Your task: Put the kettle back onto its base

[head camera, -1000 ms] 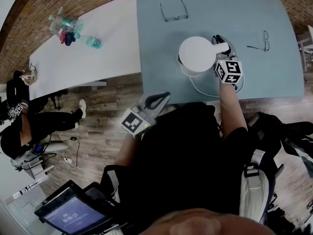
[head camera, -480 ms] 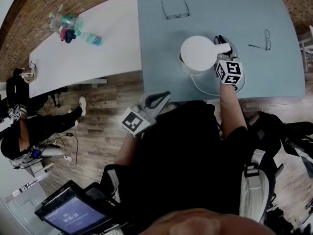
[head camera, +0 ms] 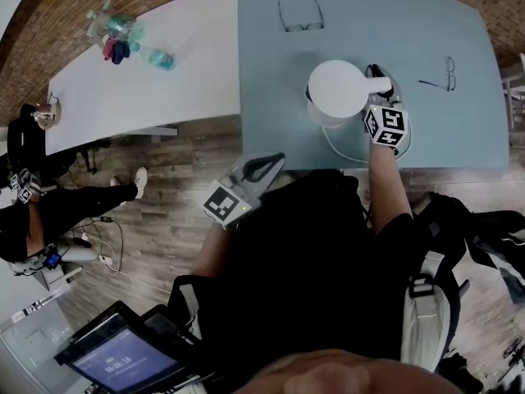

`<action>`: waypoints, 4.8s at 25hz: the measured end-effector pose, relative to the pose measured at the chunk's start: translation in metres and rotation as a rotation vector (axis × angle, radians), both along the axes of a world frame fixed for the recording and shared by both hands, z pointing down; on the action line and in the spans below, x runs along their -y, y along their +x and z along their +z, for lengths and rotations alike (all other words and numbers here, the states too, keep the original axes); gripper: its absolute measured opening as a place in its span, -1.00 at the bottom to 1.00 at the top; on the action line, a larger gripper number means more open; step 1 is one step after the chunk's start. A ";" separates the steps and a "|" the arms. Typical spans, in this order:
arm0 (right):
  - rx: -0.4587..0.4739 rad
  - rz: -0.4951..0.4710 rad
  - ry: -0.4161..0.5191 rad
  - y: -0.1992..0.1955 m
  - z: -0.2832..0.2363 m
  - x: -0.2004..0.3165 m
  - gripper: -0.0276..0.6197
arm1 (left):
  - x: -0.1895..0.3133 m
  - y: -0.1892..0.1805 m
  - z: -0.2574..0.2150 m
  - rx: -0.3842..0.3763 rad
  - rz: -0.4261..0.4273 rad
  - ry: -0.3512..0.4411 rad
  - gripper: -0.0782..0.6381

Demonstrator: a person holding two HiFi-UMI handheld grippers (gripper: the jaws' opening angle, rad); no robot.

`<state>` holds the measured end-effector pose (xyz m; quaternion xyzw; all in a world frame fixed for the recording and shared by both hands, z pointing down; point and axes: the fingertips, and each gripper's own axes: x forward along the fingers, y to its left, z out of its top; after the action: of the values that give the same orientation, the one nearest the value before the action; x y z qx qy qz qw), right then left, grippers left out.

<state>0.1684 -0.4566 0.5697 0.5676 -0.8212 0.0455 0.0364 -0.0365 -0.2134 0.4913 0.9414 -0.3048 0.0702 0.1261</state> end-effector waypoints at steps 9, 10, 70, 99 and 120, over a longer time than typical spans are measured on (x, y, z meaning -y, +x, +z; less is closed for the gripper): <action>0.018 -0.016 -0.019 0.003 0.000 0.000 -0.75 | -0.006 0.002 0.000 -0.003 0.002 0.027 -0.78; 0.020 -0.014 -0.021 0.004 -0.001 0.000 -0.73 | -0.006 0.003 -0.001 -0.002 0.003 0.025 -0.78; -0.133 -0.551 0.029 -0.002 -0.064 -0.288 -0.90 | -0.097 0.121 -0.011 -0.161 0.124 0.092 -0.78; -0.006 -0.440 0.051 0.061 -0.071 -0.391 -0.90 | -0.180 0.201 -0.016 -0.136 0.301 0.098 -0.78; -0.036 -0.463 0.040 0.063 -0.072 -0.395 -0.91 | -0.188 0.217 -0.008 -0.136 0.323 0.092 -0.78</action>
<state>0.2311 -0.0616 0.4982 0.3653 -0.9295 0.0095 0.0495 0.1806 -0.0257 0.4836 0.9855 -0.1431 0.0118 0.0900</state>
